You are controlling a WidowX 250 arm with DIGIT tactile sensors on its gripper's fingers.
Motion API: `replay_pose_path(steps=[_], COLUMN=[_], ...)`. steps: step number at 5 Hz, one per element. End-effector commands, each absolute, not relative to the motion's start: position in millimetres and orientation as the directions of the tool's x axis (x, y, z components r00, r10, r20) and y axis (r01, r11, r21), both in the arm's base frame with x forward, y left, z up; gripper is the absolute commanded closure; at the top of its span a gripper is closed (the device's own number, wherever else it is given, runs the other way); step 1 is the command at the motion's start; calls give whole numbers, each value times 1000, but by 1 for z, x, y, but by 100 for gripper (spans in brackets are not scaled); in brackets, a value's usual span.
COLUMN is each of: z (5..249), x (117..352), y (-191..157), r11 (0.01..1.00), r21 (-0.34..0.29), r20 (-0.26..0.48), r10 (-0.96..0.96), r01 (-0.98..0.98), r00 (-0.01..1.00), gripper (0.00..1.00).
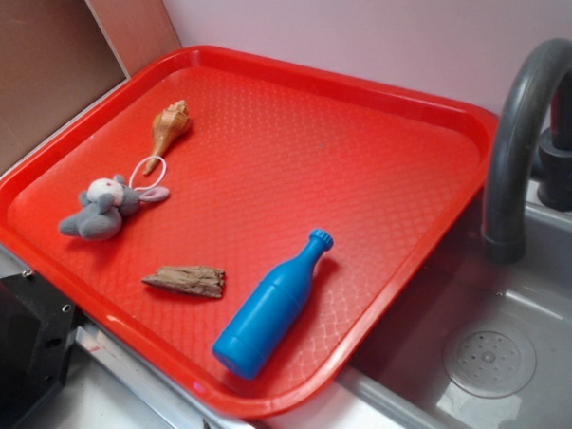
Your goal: Grab the blue bottle.
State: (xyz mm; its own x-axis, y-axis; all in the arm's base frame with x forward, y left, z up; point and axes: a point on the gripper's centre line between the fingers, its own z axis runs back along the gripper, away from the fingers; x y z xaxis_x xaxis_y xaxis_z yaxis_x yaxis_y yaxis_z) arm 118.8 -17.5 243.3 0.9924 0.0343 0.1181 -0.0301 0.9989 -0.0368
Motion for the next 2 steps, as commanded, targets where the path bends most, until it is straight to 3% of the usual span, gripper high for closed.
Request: replay_pose_path(steps=[1, 2], z=[243, 232], x=[119, 132], y=[-18, -44], r11=[999, 991], r21=[-37, -24], r20=[118, 172], r10=[34, 136], r01=[-30, -134], r00=[992, 976], gripper=[0, 0])
